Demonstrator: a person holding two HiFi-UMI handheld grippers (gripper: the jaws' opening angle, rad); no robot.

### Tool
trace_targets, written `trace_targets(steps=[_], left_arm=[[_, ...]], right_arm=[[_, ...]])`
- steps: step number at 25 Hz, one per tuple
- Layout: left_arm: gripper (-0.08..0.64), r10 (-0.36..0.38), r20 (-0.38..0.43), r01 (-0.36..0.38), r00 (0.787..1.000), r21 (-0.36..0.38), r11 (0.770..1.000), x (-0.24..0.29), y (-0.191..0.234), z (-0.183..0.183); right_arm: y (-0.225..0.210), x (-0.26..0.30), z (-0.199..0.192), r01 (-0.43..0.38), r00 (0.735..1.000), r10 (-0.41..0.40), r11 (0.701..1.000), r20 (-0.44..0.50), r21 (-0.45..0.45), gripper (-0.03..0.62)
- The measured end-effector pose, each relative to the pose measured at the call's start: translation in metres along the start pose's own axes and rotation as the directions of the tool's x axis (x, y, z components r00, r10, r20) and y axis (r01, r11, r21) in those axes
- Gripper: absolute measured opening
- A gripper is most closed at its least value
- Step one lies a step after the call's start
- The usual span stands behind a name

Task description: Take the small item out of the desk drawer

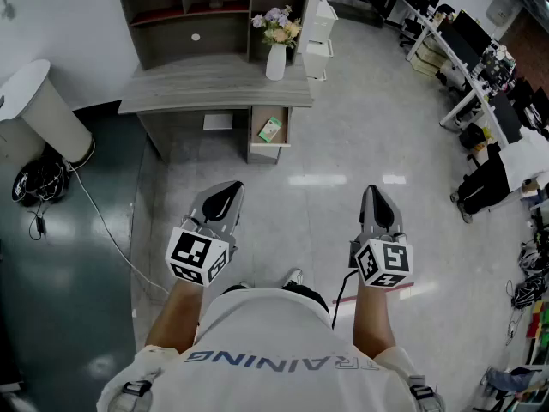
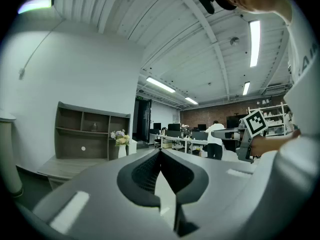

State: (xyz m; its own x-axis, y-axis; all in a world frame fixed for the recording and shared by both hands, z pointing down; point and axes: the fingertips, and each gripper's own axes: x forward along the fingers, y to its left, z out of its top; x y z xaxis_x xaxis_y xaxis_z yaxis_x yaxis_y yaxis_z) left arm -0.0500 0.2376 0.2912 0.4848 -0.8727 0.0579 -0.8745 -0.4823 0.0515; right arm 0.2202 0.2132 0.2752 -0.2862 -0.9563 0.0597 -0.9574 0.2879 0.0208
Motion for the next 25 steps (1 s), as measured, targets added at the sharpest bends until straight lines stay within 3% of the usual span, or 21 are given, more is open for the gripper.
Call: trace_targets(steps=[15, 25], left_arm=[[-0.001, 0.026, -0.012, -0.026, 1.0, -0.009, 1.0, -0.024, 0.029, -0.01], [0.0, 0.062, -0.059, -0.064, 0.996, -0.036, 0.997, -0.033, 0.056, -0.027]], right_arm=[[0.039, 0.014, -0.007, -0.04, 0.999, 0.04, 0.999, -0.002, -0.017, 0.014], [0.082, 0.052, -0.04, -0.134, 0.989, 0.135, 0.99, -0.056, 0.034, 0.015]])
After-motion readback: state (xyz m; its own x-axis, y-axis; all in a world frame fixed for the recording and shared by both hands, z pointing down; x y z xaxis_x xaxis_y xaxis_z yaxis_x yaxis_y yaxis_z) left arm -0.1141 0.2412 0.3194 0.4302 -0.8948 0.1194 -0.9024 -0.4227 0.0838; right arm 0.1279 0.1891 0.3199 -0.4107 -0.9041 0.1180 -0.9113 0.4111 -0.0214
